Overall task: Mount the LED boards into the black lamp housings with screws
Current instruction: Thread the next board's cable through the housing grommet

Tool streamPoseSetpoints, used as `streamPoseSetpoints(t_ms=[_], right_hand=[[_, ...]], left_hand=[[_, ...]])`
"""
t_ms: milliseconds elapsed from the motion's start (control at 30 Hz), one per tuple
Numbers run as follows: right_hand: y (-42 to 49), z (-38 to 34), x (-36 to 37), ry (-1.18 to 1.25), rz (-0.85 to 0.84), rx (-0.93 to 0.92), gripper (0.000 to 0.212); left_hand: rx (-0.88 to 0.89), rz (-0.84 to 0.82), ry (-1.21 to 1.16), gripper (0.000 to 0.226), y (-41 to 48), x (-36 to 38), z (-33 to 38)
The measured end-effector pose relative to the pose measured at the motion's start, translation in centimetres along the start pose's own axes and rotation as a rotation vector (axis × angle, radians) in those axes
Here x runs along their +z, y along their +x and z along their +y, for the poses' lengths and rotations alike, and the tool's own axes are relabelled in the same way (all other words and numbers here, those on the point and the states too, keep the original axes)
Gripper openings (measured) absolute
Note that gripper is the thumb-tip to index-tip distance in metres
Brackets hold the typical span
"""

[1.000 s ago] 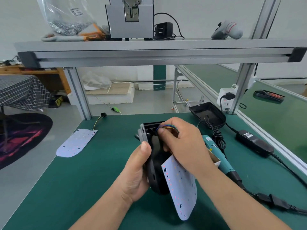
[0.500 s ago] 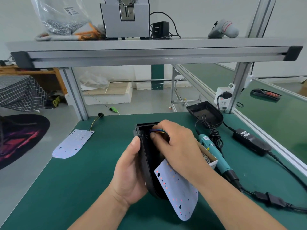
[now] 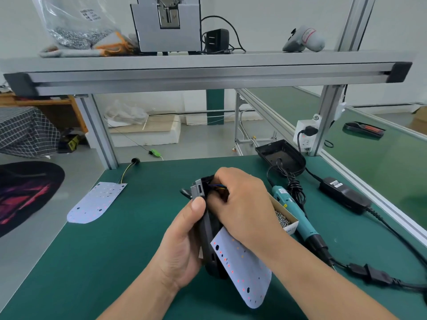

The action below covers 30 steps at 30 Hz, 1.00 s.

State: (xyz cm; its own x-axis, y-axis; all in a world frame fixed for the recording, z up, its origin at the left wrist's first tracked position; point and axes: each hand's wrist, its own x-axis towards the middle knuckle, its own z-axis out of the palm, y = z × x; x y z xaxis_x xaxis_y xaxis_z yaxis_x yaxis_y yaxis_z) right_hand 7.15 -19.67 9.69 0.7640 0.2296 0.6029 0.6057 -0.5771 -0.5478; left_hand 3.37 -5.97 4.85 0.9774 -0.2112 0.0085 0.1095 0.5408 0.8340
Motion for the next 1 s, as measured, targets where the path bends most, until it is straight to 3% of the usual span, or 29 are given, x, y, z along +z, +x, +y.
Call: streamPoseSetpoints(t_ms=[200, 300, 600, 800, 900, 1000], right_hand=[[0.1, 0.6, -0.5, -0.024, -0.049, -0.098, 0.002], [-0.2, 0.8, -0.6, 0.135, -0.038, -0.041, 0.017], [-1.0, 0.5, 0.0, 0.372, 0.045, 0.084, 0.023], [-1.1, 0.5, 0.1, 0.299, 0.105, 0.01, 0.03], [-1.1, 0.5, 0.4, 0.116, 0.117, -0.091, 0.017], [-0.9, 0.4, 0.6, 0.13, 0.087, -0.024, 0.014]], left_hand=[[-0.021, -0.002, 0.091, 0.077, 0.4, -0.1, 0.6], [-0.02, -0.007, 0.091, 0.074, 0.4, -0.3, 1.0], [0.011, 0.028, 0.054, 0.08, 0.2, -0.4, 1.6], [0.026, -0.024, 0.111, 0.075, -0.1, 0.0, 1.9], [0.004, -0.016, 0.165, 0.077, -0.1, 0.2, 1.9], [-0.003, -0.014, 0.169, 0.077, 0.1, 0.0, 2.0]])
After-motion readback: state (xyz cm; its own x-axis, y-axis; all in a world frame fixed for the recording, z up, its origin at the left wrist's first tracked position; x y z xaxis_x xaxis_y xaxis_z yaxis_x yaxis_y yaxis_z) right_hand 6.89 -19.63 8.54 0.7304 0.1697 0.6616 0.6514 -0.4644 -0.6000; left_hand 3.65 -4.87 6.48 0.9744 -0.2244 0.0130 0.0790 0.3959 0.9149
